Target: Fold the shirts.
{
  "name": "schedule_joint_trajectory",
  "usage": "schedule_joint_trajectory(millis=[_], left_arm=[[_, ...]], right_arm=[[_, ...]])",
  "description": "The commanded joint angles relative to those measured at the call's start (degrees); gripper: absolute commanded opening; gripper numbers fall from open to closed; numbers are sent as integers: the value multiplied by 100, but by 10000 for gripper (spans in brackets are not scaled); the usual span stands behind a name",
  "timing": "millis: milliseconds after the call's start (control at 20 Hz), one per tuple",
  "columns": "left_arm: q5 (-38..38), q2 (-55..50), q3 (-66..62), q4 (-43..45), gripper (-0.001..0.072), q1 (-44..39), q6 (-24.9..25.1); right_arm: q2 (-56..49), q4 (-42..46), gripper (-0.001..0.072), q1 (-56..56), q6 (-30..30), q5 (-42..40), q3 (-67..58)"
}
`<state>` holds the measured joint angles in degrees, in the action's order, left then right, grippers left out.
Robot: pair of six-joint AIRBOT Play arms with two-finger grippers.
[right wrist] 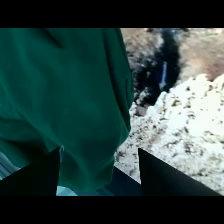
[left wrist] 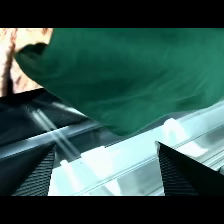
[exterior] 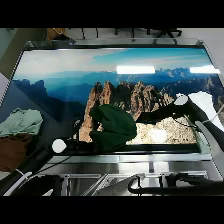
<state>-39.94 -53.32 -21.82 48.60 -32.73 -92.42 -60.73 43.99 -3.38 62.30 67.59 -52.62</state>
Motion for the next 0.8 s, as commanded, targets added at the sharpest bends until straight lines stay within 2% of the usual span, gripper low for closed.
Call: schedule_joint_trajectory(millis=[0, 100, 150, 200, 250, 300, 350, 400, 500, 600, 750], left_arm=[[1775, 127, 610, -680, 698, -719, -44], [2334, 122, 608, -678, 693, -951, -221], [2494, 79, 599, -680, 570, -986, -223], [2568, -26, 566, -673, 416, -994, -221], [2553, -208, 481, -667, 353, -994, -219], [2542, -380, 385, -669, 350, -994, -219], [2518, -586, 254, -667, 211, -997, -219], [2485, -774, 90, -643, 17, -994, -173], [2232, -935, -278, -610, 17, -977, 76], [1580, -732, -713, -557, 15, -748, 636], [361, 234, -1482, 439, 12, 144, 568]], right_arm=[[-555, -439, 517, -289, -562, -98, 4], [-774, -472, 490, -520, -592, -186, 2], [-844, -640, 365, -579, -748, -179, 2], [-881, -863, 269, -603, -931, -177, 2], [-881, -1075, 219, -601, -1084, -177, 2], [-881, -1222, 173, -599, -1180, -177, -7], [-881, -1233, 28, -599, -1176, -168, -33], [-879, -1233, 24, -595, -1172, -146, -57], [-796, -1228, 23, -577, -1174, -46, -116], [-546, -1235, 24, -389, -1169, 256, -302], [175, -1241, 23, 232, -1060, 688, -831]])
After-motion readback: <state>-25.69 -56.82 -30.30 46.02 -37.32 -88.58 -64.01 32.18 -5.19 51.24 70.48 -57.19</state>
